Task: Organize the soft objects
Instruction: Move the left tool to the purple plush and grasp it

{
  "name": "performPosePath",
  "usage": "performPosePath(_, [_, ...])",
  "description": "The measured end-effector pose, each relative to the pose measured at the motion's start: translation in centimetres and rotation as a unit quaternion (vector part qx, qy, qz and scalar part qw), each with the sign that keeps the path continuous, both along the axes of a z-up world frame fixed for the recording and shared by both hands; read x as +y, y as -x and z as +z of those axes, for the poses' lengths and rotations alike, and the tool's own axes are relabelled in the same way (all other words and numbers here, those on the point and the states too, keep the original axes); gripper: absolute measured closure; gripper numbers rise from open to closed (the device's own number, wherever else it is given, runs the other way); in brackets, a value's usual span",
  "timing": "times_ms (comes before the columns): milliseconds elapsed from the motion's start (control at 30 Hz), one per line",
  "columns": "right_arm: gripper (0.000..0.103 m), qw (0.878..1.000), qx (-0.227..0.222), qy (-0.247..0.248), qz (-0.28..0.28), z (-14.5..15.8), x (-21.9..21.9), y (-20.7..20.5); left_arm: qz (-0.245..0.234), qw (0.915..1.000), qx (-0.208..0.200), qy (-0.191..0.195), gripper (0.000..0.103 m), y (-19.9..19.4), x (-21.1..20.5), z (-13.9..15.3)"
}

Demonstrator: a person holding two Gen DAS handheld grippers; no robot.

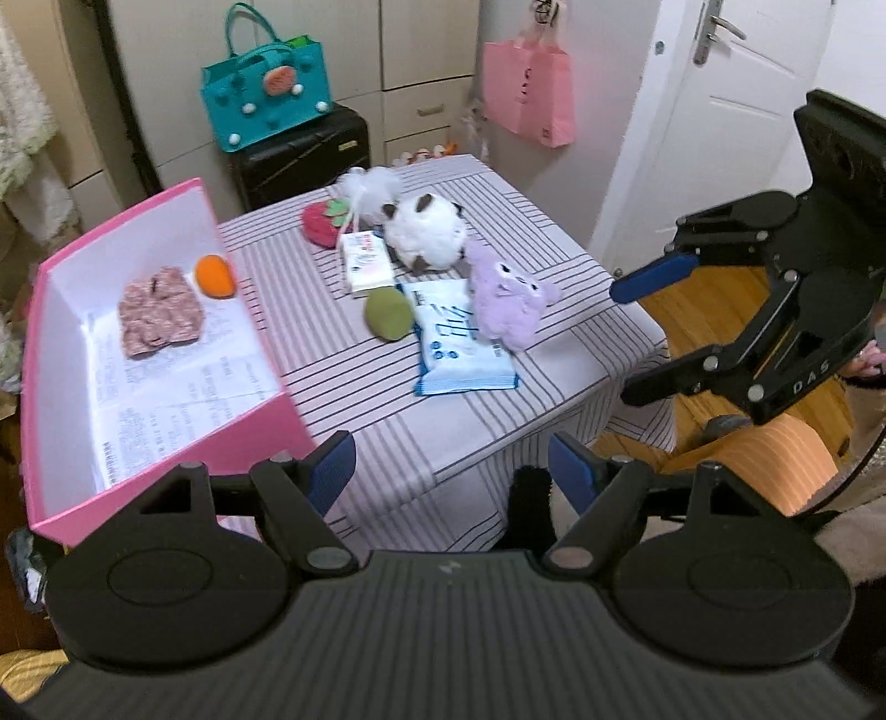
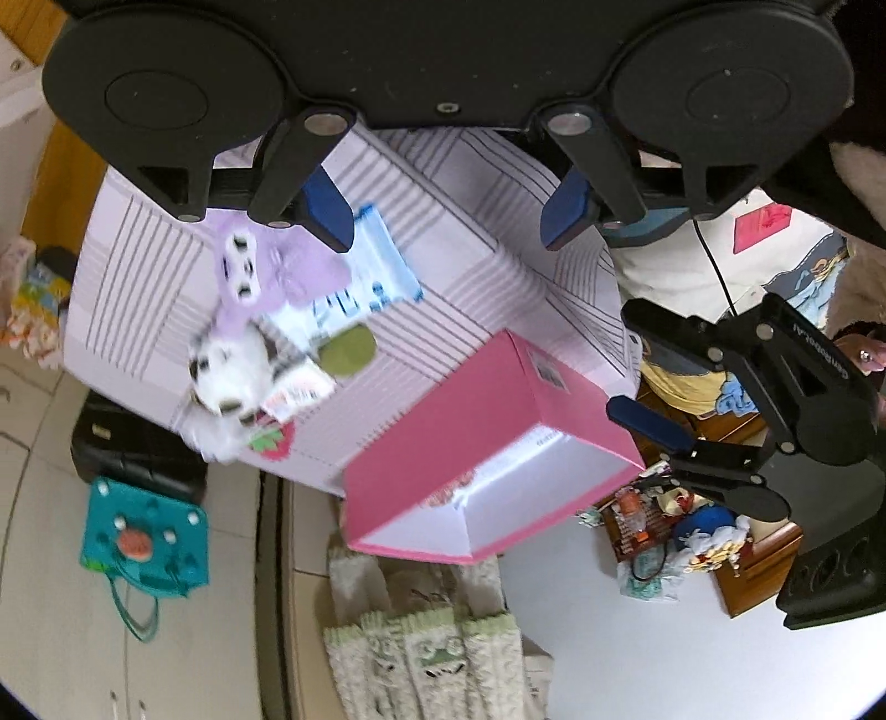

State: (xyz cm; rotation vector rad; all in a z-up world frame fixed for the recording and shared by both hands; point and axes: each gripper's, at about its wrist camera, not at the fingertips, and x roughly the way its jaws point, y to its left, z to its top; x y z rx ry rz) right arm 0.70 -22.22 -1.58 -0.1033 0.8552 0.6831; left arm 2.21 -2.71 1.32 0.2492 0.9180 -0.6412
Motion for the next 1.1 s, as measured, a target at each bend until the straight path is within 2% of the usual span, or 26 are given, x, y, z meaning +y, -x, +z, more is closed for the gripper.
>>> performPosePath(233, [0.023, 0.999, 0.01, -0.004, -0.035, -3.7, -2.0, -0.2, -0.027, 0.9996, 0.009, 0.005, 0.027, -1.5, -2.8, -2.2])
performPosePath(500, [0.019, 0.998, -0.014, -0.014, -0.062, -7.3, -3.1, -0.9, -0.05, 0.9985, 0.008, 0.022, 0.029, -4.0, -6.0, -5.0])
performPosePath(667, [0.018, 0.995, -0.007, -0.046, -0.086, -9.9, -3.5, -2.4, -0.05, 0.9975, 0.022, 0.046, 0.031, -7.2, -7.8, -7.0])
performPosePath(767, [0.018, 0.993, -0.009, -0.061, -0.1, -11.0, -3.7, -3.4, -0.045, 0.9976, 0.014, 0.05, 0.035, -8.9, -9.0, -7.9])
performPosePath(900, [0.015, 0.991, -0.011, -0.078, -0.107, -11.7, -4.0, -4.2, -0.04, 0.9978, 0.013, 0.052, 0.048, -10.7, -10.3, -8.9])
performPosePath(933, [0.014, 0.991, -0.013, -0.08, -0.106, -11.7, -4.1, -4.4, -0.04, 0.9974, 0.021, 0.057, 0.05, -11.1, -10.4, -9.1])
performPosePath(1000, [0.014, 0.991, -0.014, -0.08, -0.106, -11.7, -4.4, -4.5, -0.043, 0.996, 0.043, 0.066, 0.062, -11.7, -10.7, -9.6])
performPosePath(1100, [0.014, 0.992, -0.018, -0.073, -0.106, -11.7, -4.8, -4.5, -0.048, 0.9911, 0.094, 0.081, 0.065, -12.0, -11.1, -10.4])
